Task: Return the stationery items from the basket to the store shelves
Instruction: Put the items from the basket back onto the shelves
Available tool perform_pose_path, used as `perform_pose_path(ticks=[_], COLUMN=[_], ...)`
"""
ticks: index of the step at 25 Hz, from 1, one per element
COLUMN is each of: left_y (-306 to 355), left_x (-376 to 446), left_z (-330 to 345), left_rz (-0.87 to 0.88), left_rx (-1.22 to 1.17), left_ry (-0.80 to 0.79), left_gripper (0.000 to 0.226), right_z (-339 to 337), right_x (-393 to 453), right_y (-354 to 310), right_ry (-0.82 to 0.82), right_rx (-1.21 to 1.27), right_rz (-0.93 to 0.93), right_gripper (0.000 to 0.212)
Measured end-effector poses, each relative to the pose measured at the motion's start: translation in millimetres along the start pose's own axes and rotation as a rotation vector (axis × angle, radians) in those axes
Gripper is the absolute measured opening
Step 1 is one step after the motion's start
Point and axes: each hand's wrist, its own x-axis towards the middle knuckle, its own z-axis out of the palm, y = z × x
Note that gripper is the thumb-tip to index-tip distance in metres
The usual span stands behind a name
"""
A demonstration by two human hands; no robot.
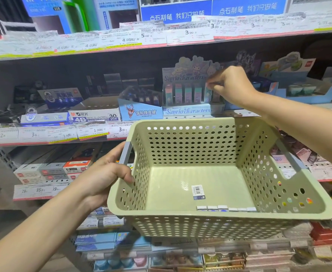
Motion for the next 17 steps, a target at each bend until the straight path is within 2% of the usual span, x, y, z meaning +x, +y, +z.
perform_pose_path(ticks=[7, 13, 17], left_y=[2, 0, 2], left_x=[-5, -4, -4], left_z=[-18, -28, -31], left_rz=[-0.019, -0.007, -0.017], left_rx=[0.023, 0.062, 0.066], left_ry=[-0.032, -0.048, -0.053], left_gripper=[0.082, 0.082, 0.081], right_z=[-1, 0, -4], right_x=[5, 3, 0], right_y=[-4, -6, -14], right_ry=[-0.04, -0.134, -0.16], right_rx=[-0.014, -0.13, -0.16], right_rz=[0.106, 0.034, 0.088], right_gripper=[0.023, 0.022, 0.027])
